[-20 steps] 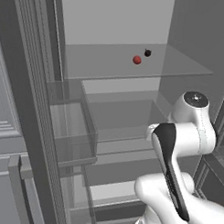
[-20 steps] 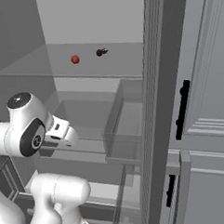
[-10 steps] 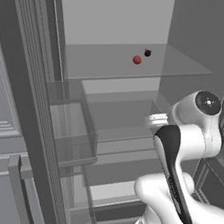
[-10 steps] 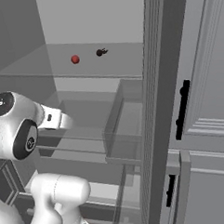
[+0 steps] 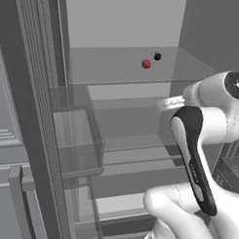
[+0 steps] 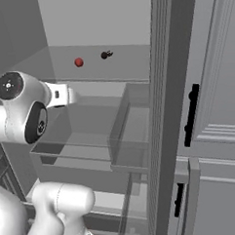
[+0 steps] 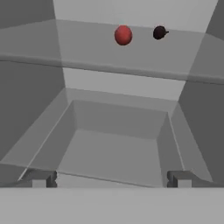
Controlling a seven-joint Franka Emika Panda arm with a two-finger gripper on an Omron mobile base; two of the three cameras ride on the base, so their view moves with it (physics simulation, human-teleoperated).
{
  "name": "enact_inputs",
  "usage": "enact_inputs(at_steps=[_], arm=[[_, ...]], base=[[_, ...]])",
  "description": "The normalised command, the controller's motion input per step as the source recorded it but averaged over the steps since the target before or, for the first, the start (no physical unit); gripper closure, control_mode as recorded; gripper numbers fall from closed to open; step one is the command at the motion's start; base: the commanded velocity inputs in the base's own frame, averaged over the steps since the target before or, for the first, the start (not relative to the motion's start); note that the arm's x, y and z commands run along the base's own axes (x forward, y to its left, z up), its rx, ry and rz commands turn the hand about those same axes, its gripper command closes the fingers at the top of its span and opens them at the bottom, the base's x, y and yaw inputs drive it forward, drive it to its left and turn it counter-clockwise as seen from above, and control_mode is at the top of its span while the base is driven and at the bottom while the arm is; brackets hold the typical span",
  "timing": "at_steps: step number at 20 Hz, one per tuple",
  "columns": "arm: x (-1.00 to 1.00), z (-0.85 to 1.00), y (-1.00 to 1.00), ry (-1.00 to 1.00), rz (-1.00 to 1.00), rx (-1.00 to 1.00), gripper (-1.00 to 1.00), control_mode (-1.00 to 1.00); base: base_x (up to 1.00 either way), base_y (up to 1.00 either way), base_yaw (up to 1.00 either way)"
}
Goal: Take the strawberry from the fridge and place it on top of the pancake, located on the dining counter.
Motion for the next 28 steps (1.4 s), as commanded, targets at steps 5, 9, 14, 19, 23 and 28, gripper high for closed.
enact_inputs(at_steps=[5, 9, 14, 19, 23, 28], arm=[[0.32, 0.69, 0.03, -0.04, -0.04, -0.05, -1.00, -1.00], [0.87, 0.32, 0.07, -0.02, 0.00, 0.00, -1.00, -1.00], [0.97, 0.14, 0.02, -0.01, -0.06, 0.00, -1.00, -1.00], [1.00, -0.04, 0.00, 0.00, -0.08, 0.08, -1.00, -1.00], [0.80, -0.03, 0.03, 0.00, 0.05, 0.28, -1.00, -1.00], [0.93, -0.23, 0.09, 0.05, 0.05, 0.05, -1.00, -1.00]], base=[[0.00, 0.00, 0.00], [0.00, 0.00, 0.00], [0.00, 0.00, 0.00], [0.00, 0.00, 0.00], [0.00, 0.00, 0.00], [0.00, 0.00, 0.00]])
